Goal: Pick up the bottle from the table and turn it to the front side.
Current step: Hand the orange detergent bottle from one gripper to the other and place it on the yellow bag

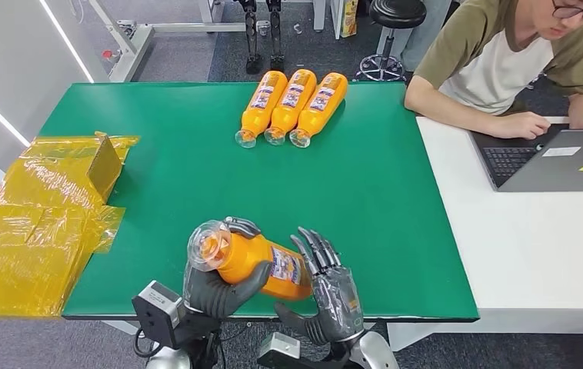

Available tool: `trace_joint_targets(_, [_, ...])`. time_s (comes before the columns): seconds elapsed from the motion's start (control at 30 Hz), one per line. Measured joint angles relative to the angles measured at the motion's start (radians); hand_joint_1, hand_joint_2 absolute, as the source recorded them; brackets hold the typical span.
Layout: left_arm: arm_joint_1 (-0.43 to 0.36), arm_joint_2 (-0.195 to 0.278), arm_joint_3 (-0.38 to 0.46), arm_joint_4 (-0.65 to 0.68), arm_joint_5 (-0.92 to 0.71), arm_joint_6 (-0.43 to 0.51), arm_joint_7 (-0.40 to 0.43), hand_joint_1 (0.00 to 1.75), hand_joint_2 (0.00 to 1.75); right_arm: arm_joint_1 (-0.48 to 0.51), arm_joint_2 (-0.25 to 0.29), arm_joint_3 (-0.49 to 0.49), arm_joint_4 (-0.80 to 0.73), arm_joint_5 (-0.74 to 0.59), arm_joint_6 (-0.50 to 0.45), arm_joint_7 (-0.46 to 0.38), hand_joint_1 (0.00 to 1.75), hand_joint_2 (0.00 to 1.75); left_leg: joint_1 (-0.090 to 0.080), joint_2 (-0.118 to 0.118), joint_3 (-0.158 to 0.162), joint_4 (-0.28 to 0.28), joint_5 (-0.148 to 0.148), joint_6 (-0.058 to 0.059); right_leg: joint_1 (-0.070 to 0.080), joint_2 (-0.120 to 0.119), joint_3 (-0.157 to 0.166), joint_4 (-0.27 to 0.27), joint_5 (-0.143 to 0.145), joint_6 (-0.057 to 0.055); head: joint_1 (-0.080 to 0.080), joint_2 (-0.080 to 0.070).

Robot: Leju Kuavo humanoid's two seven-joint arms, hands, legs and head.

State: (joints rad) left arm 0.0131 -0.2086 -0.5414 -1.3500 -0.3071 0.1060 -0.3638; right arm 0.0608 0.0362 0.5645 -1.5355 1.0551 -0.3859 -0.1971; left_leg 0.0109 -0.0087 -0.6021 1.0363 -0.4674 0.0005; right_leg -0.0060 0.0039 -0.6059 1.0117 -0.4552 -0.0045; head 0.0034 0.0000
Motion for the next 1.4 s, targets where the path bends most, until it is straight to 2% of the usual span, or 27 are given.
trace_joint_targets(0.1, [0.000, 0.000, 0.007, -0.014, -0.086, 0.115, 0.008, 1.75, 1.75, 0.020, 0.011, -0.003, -0.034, -0.135, -0.052, -0.043, 0.00, 1.75, 0.000, 0.000, 0.000, 0.000, 0.000, 0.000, 0.000, 0.000, 0.000, 0.000, 0.000, 0.000, 0.000, 0.000])
trace_joint_targets(0.17, [-0.001, 0.000, 0.018, -0.026, -0.194, 0.210, 0.023, 1.75, 1.75, 0.030, 0.015, -0.006, -0.056, -0.165, -0.070, -0.053, 0.00, 1.75, 0.000, 0.000, 0.000, 0.000, 0.000, 0.000, 0.000, 0.000, 0.000, 0.000, 0.000, 0.000, 0.000, 0.000])
trace_joint_targets(0.3, [-0.015, 0.013, 0.052, -0.043, -0.570, 0.410, 0.103, 1.75, 1.75, 0.046, 0.016, -0.014, -0.099, -0.170, -0.073, -0.058, 0.00, 1.75, 0.000, 0.000, 0.000, 0.000, 0.000, 0.000, 0.000, 0.000, 0.000, 0.000, 0.000, 0.000, 0.000, 0.000])
trace_joint_targets(0.43, [-0.039, 0.054, 0.095, -0.045, -0.873, 0.468, 0.201, 1.75, 1.75, 0.057, 0.021, -0.024, -0.133, -0.200, -0.054, -0.080, 0.00, 1.75, 0.000, 0.000, 0.000, 0.000, 0.000, 0.000, 0.000, 0.000, 0.000, 0.000, 0.000, 0.000, 0.000, 0.000])
trace_joint_targets(0.57, [-0.074, 0.127, 0.133, -0.020, -1.079, 0.445, 0.269, 1.75, 1.75, 0.061, 0.022, -0.033, -0.147, -0.253, -0.032, -0.127, 0.00, 1.75, 0.000, 0.001, 0.001, 0.000, 0.000, 0.000, 0.000, 0.000, 0.000, 0.001, 0.000, -0.001, 0.000, 0.000])
trace_joint_targets(0.7, [-0.132, 0.203, 0.153, 0.072, -1.115, 0.362, 0.235, 1.75, 1.75, 0.058, 0.022, -0.040, -0.147, -0.290, -0.029, -0.162, 0.00, 1.75, 0.000, 0.001, 0.001, -0.001, 0.000, -0.001, 0.000, 0.000, 0.000, 0.001, 0.000, -0.001, 0.000, 0.000])
trace_joint_targets(0.9, [-0.297, 0.320, 0.155, 0.395, -1.180, 0.315, 0.233, 1.75, 1.75, 0.041, 0.022, -0.040, -0.146, -0.318, -0.017, -0.181, 0.00, 1.75, 0.000, 0.002, 0.002, -0.001, 0.002, -0.002, 0.000, 0.001, 0.000, 0.002, 0.000, -0.002, 0.000, 0.000])
trace_joint_targets(1.0, [-0.377, 0.368, 0.155, 0.567, -1.186, 0.263, 0.188, 1.75, 1.75, 0.034, 0.022, -0.040, -0.146, -0.321, -0.014, -0.180, 0.00, 1.75, 0.000, 0.003, 0.002, -0.001, 0.002, -0.002, 0.000, 0.002, 0.000, 0.003, 0.001, -0.003, 0.000, 0.000])
trace_joint_targets(1.13, [-0.458, 0.412, 0.155, 0.741, -1.181, 0.151, 0.125, 1.75, 1.75, 0.031, 0.022, -0.042, -0.146, -0.322, -0.017, -0.176, 0.00, 1.75, 0.001, 0.004, 0.001, 0.000, 0.002, -0.003, 0.001, 0.004, -0.002, 0.003, 0.001, -0.003, 0.000, 0.000])
trace_joint_targets(1.4, [-0.574, 0.437, 0.153, 0.926, -1.185, 0.034, 0.154, 1.75, 1.75, 0.040, 0.022, -0.048, -0.147, -0.322, -0.041, -0.173, 0.00, 1.75, 0.000, 0.005, 0.000, 0.000, 0.002, -0.003, 0.000, 0.004, -0.003, 0.003, 0.000, -0.003, 0.000, 0.000])
